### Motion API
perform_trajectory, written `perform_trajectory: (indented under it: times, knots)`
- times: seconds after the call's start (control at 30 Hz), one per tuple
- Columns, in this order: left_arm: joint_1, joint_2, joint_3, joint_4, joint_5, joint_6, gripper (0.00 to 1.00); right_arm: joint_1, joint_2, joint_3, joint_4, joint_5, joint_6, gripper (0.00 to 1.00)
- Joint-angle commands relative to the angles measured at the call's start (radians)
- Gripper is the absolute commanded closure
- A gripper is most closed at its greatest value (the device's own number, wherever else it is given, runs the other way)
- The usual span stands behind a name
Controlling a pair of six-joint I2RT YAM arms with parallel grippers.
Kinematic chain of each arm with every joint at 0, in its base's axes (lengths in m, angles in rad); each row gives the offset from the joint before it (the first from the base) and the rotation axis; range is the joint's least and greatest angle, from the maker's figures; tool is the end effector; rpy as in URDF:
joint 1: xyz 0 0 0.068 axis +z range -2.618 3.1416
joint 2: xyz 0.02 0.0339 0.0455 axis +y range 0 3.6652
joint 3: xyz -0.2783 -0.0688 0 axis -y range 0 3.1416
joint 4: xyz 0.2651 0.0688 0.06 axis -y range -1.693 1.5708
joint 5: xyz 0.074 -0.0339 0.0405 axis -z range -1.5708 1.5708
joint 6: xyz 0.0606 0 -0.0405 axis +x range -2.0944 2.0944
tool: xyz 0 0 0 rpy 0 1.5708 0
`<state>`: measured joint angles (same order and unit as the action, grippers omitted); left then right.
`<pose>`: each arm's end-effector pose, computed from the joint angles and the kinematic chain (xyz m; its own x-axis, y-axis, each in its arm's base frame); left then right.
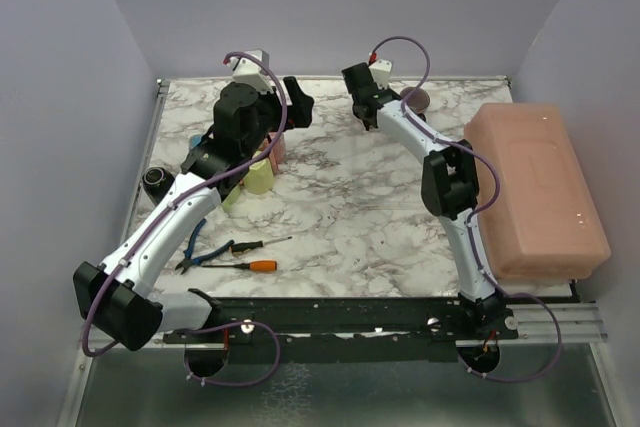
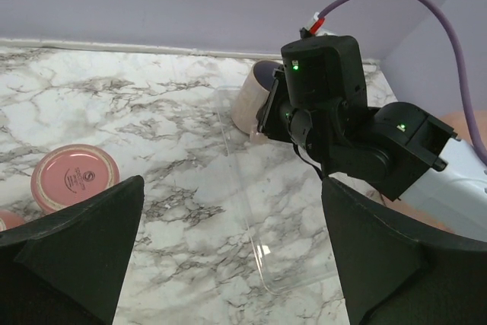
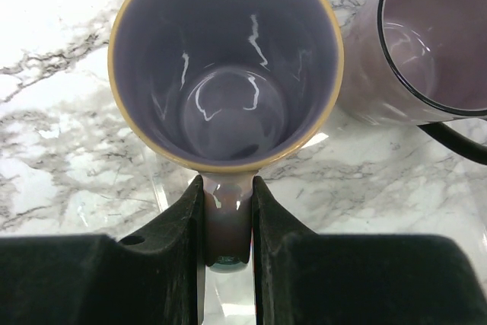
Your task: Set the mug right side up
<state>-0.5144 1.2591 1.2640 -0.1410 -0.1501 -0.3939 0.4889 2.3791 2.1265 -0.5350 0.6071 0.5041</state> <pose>0.2936 -0.1555 0.4215 -0.2463 -0.2967 -0.9227 0.2848 0.8878 -0.3615 0.5285 0.2420 0.2099 -0.5625 0.1501 -0.8131 0.2756 0.9612 -0.0132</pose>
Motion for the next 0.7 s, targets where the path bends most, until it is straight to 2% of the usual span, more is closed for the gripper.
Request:
perform_trajectory:
  times: [0.0,0.13,0.23,0.5,0.67]
  knots:
    - [0.001,0.034,0.048,-0.057,-0.011,0.007,0.01,-0.006,0.045,0.103,-0.089,0.001,0.091,0.74]
    - [-0.001,0.042,0.055,-0.068,-0.010,0.007,0.01,-0.006,0.045,0.109,-0.111,-0.062,0.136,0.52]
    - [0.001,0.042,0.053,-0.069,-0.018,0.007,0.01,-0.006,0.032,0.109,-0.117,-0.120,0.168,0.43]
    - [0.003,0.059,0.075,-0.106,-0.023,0.004,0.01,-0.024,-0.001,0.103,-0.111,-0.324,0.270,0.41]
    - [0.005,0.057,0.071,-0.110,-0.028,0.001,0.01,-0.036,-0.022,0.085,-0.088,-0.366,0.292,0.41]
